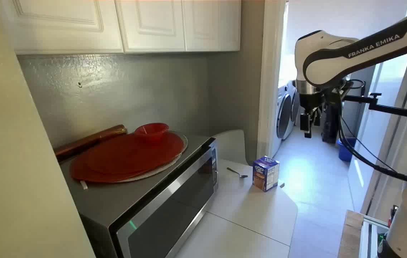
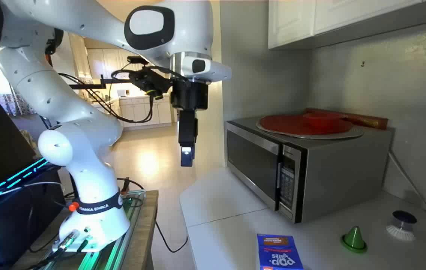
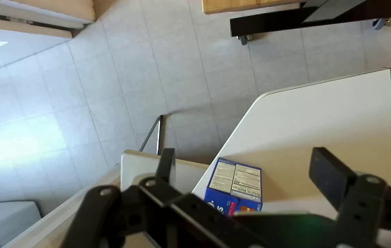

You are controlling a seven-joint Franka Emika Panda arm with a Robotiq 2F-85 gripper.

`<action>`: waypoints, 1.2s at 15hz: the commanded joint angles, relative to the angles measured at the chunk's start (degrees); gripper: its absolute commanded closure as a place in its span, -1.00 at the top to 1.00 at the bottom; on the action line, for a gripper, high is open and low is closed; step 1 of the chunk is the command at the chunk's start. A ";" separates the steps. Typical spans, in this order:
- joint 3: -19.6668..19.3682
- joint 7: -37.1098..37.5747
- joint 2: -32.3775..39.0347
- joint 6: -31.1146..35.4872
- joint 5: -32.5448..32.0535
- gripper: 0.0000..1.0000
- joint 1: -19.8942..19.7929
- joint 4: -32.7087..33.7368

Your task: Press a button on the microwave.

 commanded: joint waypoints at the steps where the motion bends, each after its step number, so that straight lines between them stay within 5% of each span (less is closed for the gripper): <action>1: -0.73 0.41 -0.08 -0.32 -0.43 1.00 0.92 0.13; 5: -0.73 0.41 -0.08 -0.32 -0.43 1.00 0.92 0.13; 11: 0.19 -1.56 1.95 7.21 1.28 1.00 7.11 0.18; 12: 0.40 -1.27 3.07 9.37 1.07 0.50 7.84 0.24; 18: 0.70 -3.67 9.96 17.33 3.10 -0.24 10.89 1.09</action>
